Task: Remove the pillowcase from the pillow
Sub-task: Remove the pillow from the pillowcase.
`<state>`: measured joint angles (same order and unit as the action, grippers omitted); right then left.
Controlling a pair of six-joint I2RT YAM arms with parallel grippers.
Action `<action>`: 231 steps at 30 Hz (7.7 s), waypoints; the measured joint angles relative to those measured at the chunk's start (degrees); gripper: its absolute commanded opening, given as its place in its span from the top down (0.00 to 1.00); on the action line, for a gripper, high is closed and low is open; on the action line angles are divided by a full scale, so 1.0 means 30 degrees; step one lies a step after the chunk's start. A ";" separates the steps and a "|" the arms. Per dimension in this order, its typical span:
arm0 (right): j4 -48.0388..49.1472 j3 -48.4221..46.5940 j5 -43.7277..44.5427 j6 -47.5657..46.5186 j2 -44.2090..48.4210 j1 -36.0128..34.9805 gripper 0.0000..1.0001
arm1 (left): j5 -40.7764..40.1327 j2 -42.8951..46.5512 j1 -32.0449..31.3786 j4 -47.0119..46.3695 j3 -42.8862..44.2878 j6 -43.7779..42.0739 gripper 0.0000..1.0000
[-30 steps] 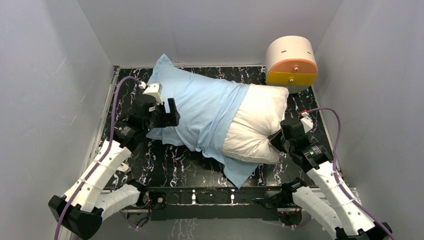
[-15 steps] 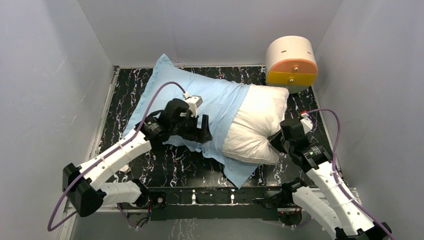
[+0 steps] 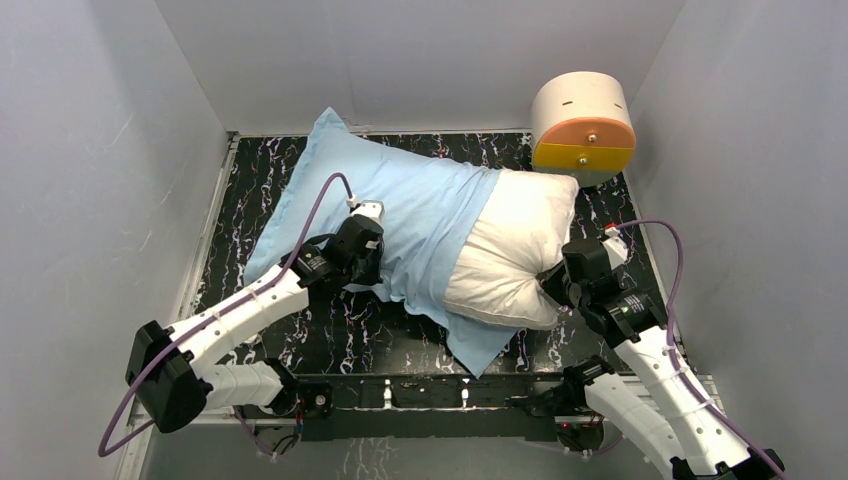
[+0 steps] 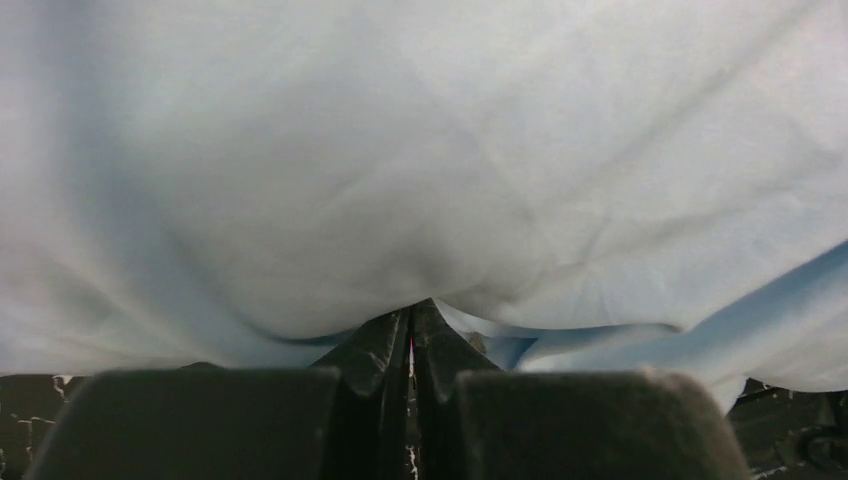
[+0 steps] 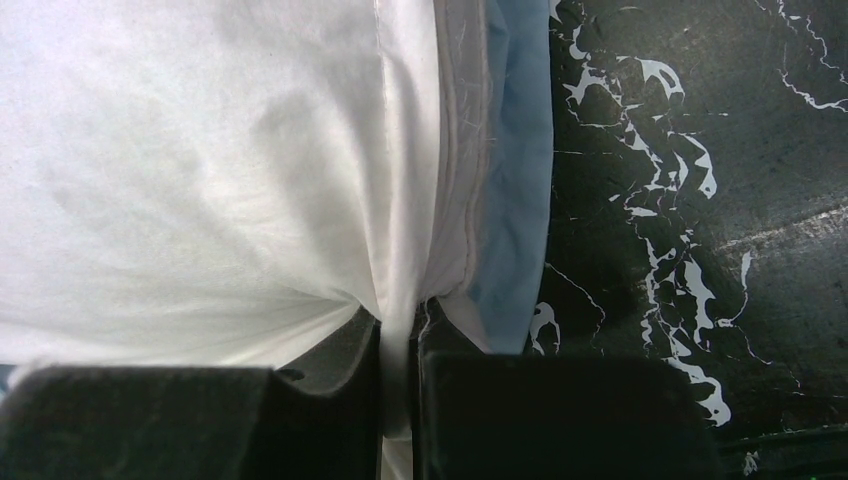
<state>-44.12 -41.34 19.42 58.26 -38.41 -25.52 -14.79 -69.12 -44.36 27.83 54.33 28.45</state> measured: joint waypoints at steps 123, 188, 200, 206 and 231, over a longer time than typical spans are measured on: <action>-0.0138 -0.0408 -0.0896 0.0029 -0.0153 -0.0539 0.85 | -0.5340 0.4634 -0.2652 -0.1923 -0.4466 0.5530 1.00; 1.6968 0.6528 -0.8714 -0.0918 -0.3949 0.0189 0.31 | 0.8378 -2.1901 0.2062 0.4131 2.5769 -1.0251 0.91; 0.3366 -0.1253 -0.0838 -0.2514 -0.3264 0.0350 0.01 | 0.7686 -1.7558 0.3111 0.2783 2.0750 -0.9049 1.00; 0.1064 -0.1719 -0.0306 -0.3031 -0.3155 0.3548 0.01 | 0.7592 -1.4812 0.3716 0.2419 1.9110 -0.7810 1.00; 1.1591 -0.1217 -1.0885 -0.5173 -0.5020 0.7708 1.00 | 0.3417 -0.8830 0.4408 0.1574 1.5722 -0.7810 1.00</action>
<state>-9.34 -44.99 -13.23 42.74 -53.47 -2.39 -4.54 -95.61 -31.14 32.56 101.49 5.02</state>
